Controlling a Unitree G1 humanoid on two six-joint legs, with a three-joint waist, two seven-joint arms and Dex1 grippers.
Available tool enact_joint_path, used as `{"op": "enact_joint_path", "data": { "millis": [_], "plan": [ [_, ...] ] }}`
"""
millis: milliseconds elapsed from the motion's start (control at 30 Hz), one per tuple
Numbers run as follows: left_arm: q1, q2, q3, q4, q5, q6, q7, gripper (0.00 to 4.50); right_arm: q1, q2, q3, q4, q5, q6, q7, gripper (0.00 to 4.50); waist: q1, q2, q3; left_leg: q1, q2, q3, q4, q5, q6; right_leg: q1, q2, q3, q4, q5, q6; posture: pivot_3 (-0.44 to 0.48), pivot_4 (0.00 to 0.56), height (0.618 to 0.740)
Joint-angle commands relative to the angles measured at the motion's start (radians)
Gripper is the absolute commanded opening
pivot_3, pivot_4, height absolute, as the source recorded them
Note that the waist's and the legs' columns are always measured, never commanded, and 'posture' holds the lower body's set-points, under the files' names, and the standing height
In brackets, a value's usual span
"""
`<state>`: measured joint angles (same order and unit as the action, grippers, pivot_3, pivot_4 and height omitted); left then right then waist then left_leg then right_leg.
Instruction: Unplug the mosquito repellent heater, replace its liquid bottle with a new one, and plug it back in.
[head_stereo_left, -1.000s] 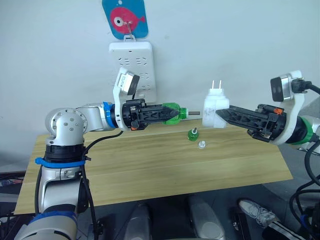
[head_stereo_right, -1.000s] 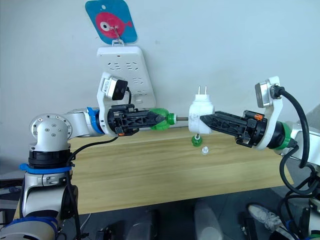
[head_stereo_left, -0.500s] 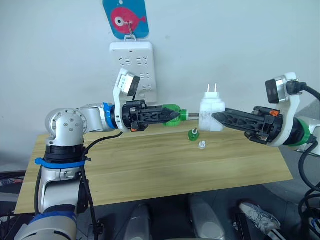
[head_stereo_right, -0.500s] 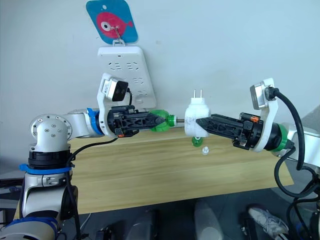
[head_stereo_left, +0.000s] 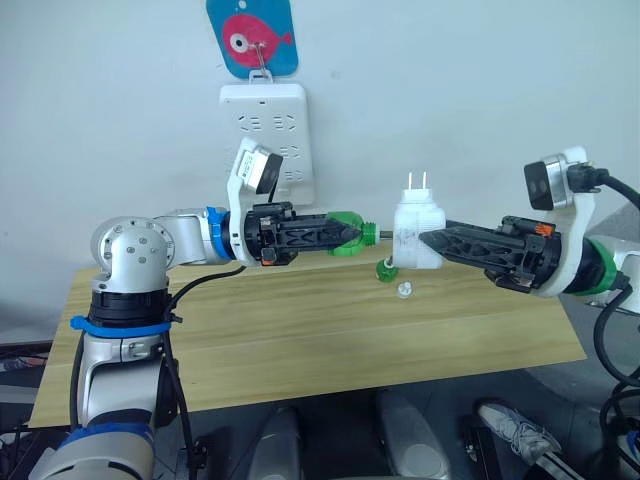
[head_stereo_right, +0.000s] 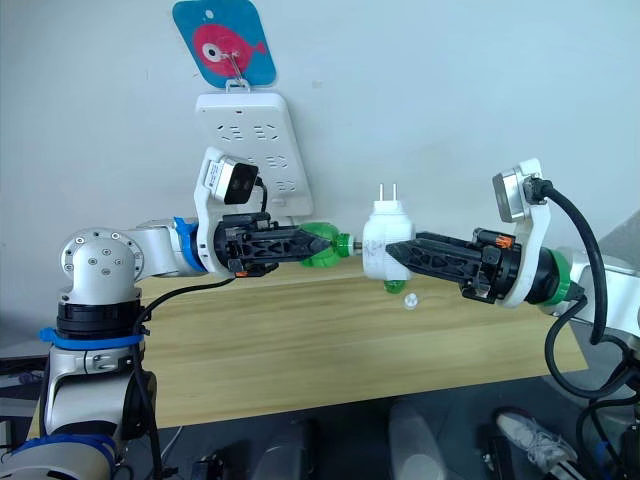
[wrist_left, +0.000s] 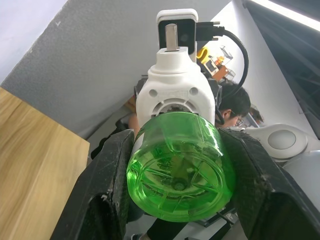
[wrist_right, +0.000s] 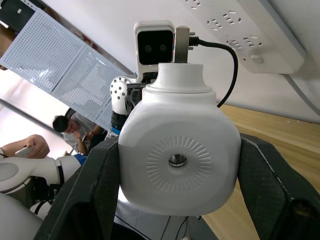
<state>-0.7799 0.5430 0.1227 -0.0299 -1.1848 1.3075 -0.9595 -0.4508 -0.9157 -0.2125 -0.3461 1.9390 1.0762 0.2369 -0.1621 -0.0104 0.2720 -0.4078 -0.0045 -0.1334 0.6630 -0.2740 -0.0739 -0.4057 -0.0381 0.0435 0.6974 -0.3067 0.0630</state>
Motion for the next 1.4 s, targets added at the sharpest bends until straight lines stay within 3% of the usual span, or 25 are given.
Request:
{"op": "enact_joint_path", "data": {
  "millis": [33, 1400],
  "plan": [
    [0.004, -0.004, 0.014, -0.038, -0.032, 0.004, -0.002, 2.3, -0.002, -0.006, -0.009, -0.026, 0.033, -0.025, 0.016, 2.95, 0.0, 0.0, 0.0, 0.0, 0.0, 0.0, 0.0, 0.0, 0.0, 0.0, 0.0, 0.0, 0.0, 0.0, 0.0, -0.223, 0.236, 0.734],
    [0.008, -0.017, -0.001, -0.033, -0.008, -0.028, 0.012, 2.3, 0.005, -0.031, 0.021, -0.045, 0.033, -0.03, 0.04, 2.95, 0.002, 0.0, 0.0, 0.0, 0.0, 0.0, 0.0, 0.0, 0.0, 0.0, 0.0, 0.0, 0.0, 0.0, 0.0, -0.222, 0.236, 0.734]
  ]
}}
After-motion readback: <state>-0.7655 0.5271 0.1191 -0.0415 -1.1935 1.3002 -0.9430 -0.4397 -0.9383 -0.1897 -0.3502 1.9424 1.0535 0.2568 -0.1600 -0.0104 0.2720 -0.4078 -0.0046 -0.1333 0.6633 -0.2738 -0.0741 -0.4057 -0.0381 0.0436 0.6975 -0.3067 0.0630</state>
